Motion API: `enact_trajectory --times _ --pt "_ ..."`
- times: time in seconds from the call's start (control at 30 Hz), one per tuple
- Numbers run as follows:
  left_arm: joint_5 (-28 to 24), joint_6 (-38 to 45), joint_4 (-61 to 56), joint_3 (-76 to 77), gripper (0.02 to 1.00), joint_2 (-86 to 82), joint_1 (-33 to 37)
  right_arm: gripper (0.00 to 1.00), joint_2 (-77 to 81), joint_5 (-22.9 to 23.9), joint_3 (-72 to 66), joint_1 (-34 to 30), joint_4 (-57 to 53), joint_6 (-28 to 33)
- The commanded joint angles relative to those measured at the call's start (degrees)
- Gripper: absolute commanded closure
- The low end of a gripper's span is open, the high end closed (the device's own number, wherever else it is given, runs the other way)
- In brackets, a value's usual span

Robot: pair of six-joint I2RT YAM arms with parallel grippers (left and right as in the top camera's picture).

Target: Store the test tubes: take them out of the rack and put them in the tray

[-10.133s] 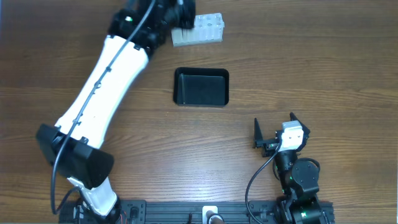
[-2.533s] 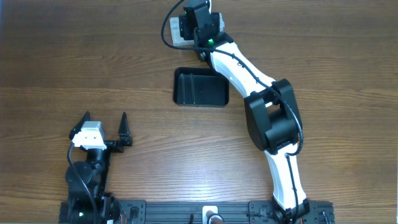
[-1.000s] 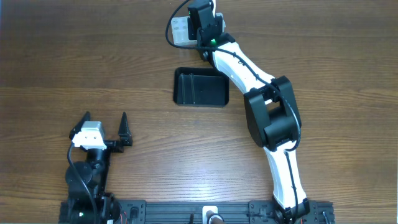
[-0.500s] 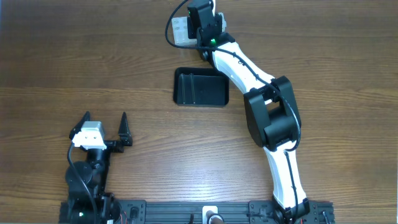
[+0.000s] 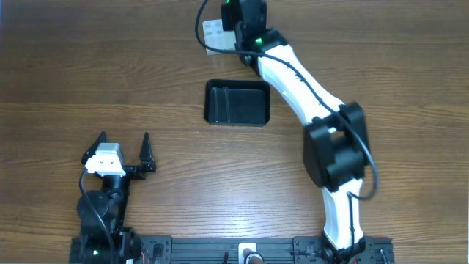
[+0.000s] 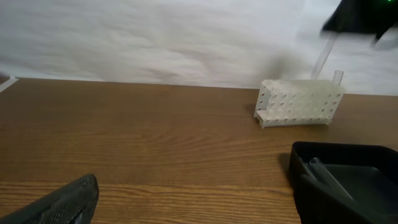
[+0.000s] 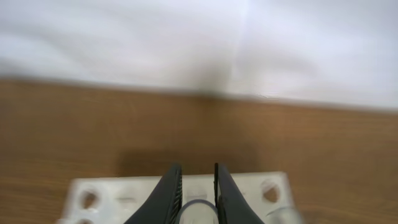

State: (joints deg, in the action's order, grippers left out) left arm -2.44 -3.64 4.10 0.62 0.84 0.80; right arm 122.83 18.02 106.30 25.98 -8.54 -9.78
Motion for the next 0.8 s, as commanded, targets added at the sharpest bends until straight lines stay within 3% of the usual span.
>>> enact_trajectory --times 0.03,0.23,0.4,0.8 --pt "-0.8 0.4 0.2 -0.3 0.018 -0.5 0.3 0.952 -10.1 0.7 1.4 0.3 -3.4 1.0" --pt "-0.7 0.4 0.2 -0.3 0.018 -0.5 0.3 0.95 -14.5 0.0 1.4 1.1 -21.6 -4.9" --pt "-0.8 0.4 0.2 -0.3 0.018 -0.5 0.3 0.974 -13.2 -7.8 0.0 1.0 -34.3 -8.6" --pt "-0.8 0.4 0.2 -0.3 0.018 -0.5 0.3 0.963 -6.0 -15.6 -8.7 1.7 -35.1 -13.1"
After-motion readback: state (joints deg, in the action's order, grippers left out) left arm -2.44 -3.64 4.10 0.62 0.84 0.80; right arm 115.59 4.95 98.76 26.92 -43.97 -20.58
